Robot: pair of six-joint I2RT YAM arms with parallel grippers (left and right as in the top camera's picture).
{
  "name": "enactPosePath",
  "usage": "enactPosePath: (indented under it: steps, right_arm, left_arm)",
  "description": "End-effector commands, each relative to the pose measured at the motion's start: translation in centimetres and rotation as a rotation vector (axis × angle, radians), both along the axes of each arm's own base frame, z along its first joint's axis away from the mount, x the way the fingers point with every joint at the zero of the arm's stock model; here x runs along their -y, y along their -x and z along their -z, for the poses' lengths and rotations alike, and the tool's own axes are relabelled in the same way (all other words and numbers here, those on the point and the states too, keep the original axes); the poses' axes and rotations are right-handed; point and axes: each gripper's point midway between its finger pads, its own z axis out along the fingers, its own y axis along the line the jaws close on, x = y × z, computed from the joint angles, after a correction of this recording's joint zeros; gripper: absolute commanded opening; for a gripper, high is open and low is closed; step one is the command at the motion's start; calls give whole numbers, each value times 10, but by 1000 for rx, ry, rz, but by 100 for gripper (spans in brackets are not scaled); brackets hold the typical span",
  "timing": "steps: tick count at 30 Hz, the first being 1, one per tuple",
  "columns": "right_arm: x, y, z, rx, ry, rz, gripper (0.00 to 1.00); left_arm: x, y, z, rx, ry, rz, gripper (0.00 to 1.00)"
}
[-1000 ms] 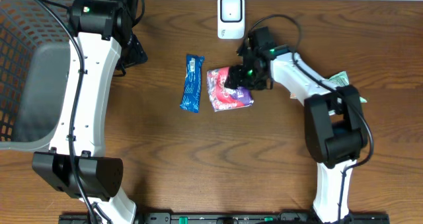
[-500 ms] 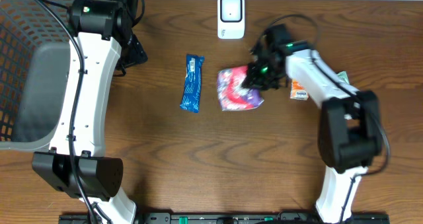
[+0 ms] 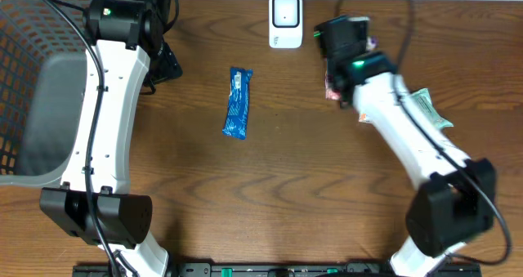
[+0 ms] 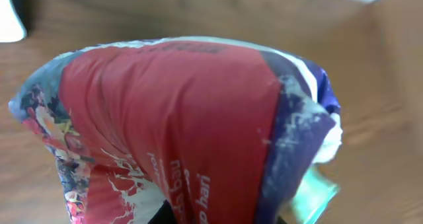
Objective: Scan the item barcode
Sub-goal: 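Grasp the pink-purple bag with the right gripper and lift it, then lower the pink-purple bag beside the blue wrapper and release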
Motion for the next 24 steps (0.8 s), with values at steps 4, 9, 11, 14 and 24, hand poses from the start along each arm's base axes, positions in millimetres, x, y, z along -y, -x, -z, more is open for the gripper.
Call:
enactPosePath:
  steps: [4, 9, 11, 14, 24]
  right_arm:
    - [-39, 0, 45, -76, 380, -111, 10]
    - [-75, 14, 81, -123, 490, -195, 25]
    - [-90, 21, 87, -126, 485, -224, 36]
    - [-113, 35, 88, -105, 405, -242, 53]
    - [-148, 57, 53, -268, -189, -339, 74]
  left_arm:
    - [-2, 1, 3, -14, -6, 2, 98]
    - [-2, 1, 3, -14, -6, 2, 98]
    - [-2, 1, 3, -14, -6, 2, 98]
    - [-2, 1, 3, -14, -6, 2, 98]
    - [-2, 1, 3, -14, -6, 2, 98]
